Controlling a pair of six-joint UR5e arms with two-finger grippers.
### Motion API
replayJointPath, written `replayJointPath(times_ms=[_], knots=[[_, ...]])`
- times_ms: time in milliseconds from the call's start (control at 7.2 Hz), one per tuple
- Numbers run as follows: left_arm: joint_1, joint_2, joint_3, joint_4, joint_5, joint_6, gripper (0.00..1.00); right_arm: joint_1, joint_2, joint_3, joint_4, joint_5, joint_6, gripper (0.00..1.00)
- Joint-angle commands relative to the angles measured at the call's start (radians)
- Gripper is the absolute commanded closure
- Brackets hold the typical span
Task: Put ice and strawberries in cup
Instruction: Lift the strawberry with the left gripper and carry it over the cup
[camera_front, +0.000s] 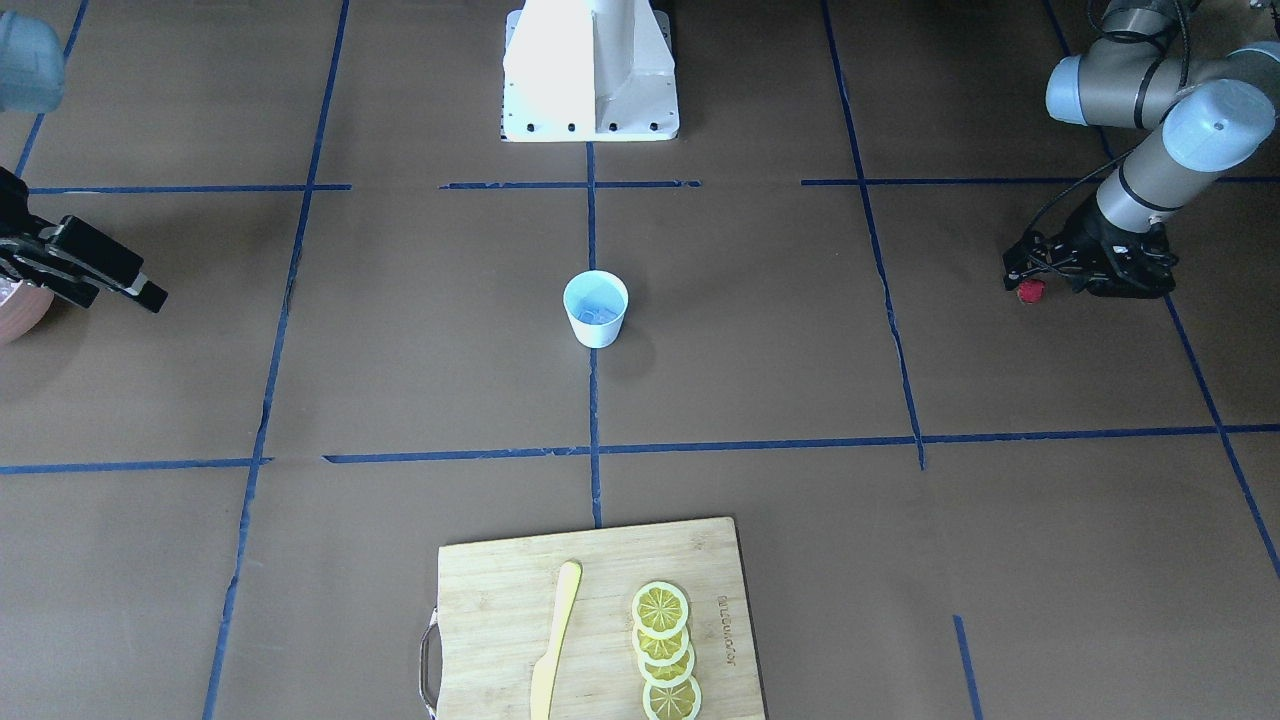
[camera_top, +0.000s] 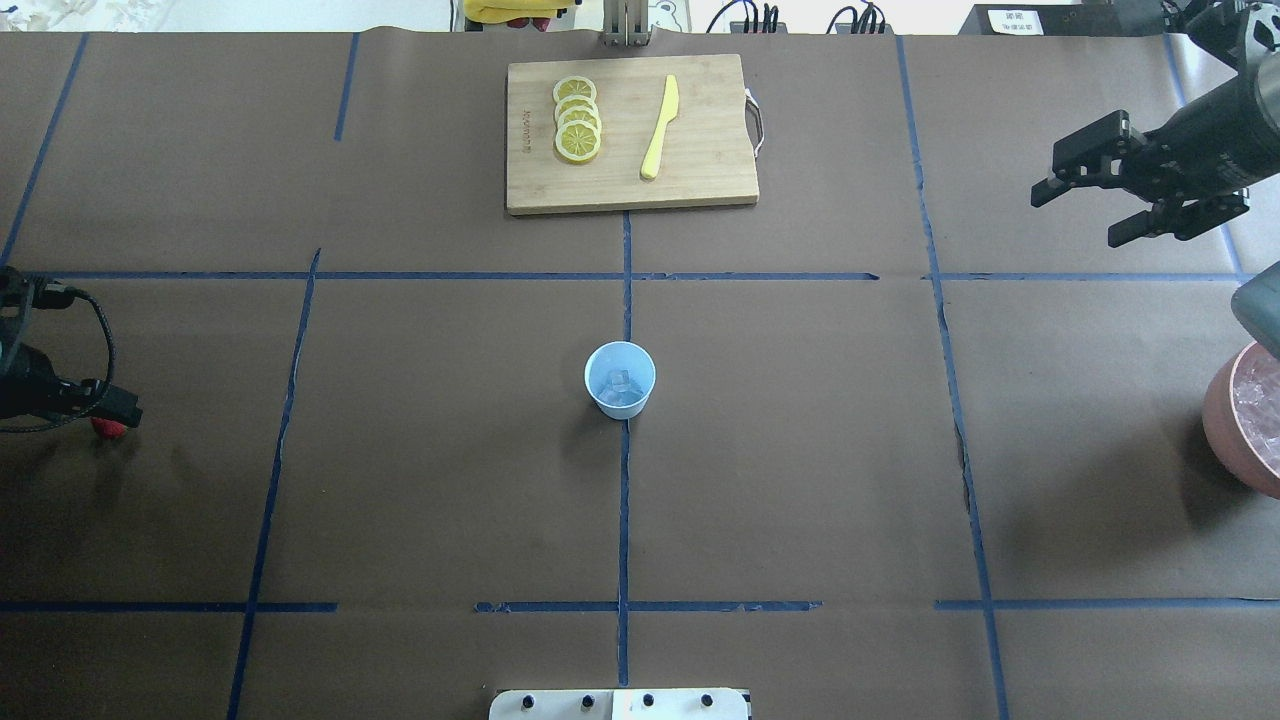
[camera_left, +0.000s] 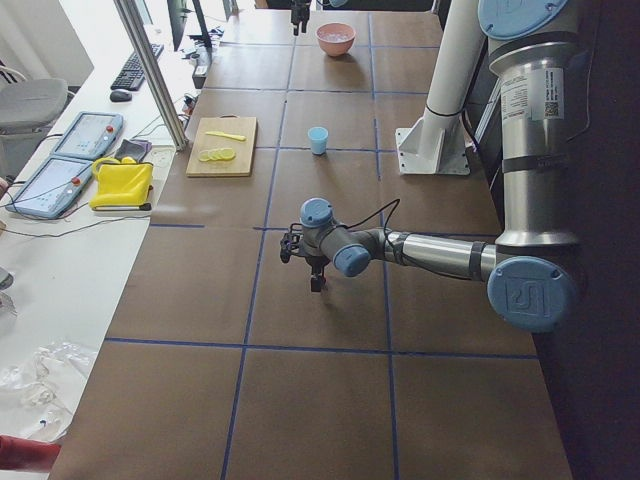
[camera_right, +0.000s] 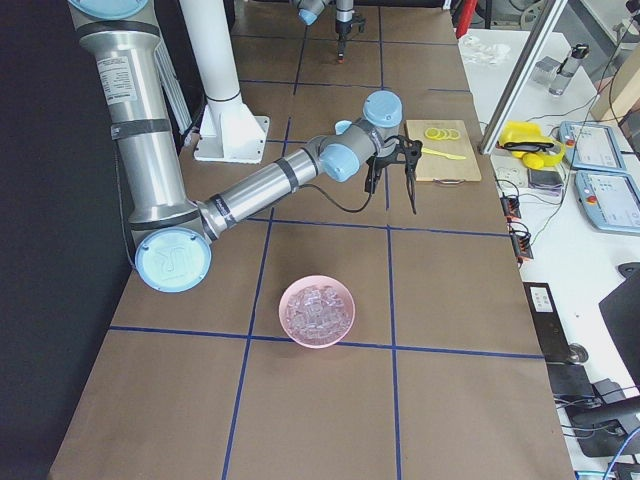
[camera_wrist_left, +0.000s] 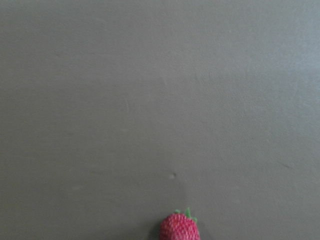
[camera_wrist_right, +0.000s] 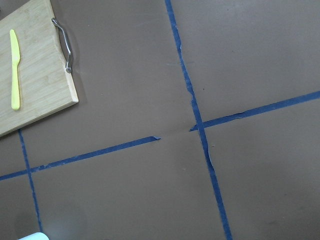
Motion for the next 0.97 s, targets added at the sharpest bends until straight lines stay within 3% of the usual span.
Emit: replayJointPath(times_ms=[0,139,278,417,556,694,833], knots=[[0.014,-0.005,0.027,-0.005,0.006,-0.004,0.06,0.007,-0.014,-0.003,-0.001,0.0,-0.029,0.0],[0.017,-0.012,0.03,-0.004,0.006,-0.004,0.11,0.006,-0.014,-0.006,-0.001,0.0,-0.029,0.0],[0.019,-0.014,0.03,-0.004,0.005,-0.005,0.35,0.006,-0.014,-0.006,-0.001,0.0,-0.029,0.0],[0.019,-0.014,0.029,-0.004,0.005,-0.008,0.68,0.006,-0.013,-0.006,-0.001,0.0,-0.029,0.0],[0.019,-0.014,0.03,-0.004,0.005,-0.004,0.92,0.006,-0.013,-0.006,-0.001,-0.001,-0.029,0.0],[0.017,-0.014,0.023,-0.004,0.003,-0.001,1.0,0.007,-0.013,-0.006,-0.001,-0.003,-0.029,0.0],[0.016,-0.02,-0.046,-0.002,-0.009,-0.011,1.0,0.007,-0.014,-0.006,-0.001,-0.003,-0.029,0.0]])
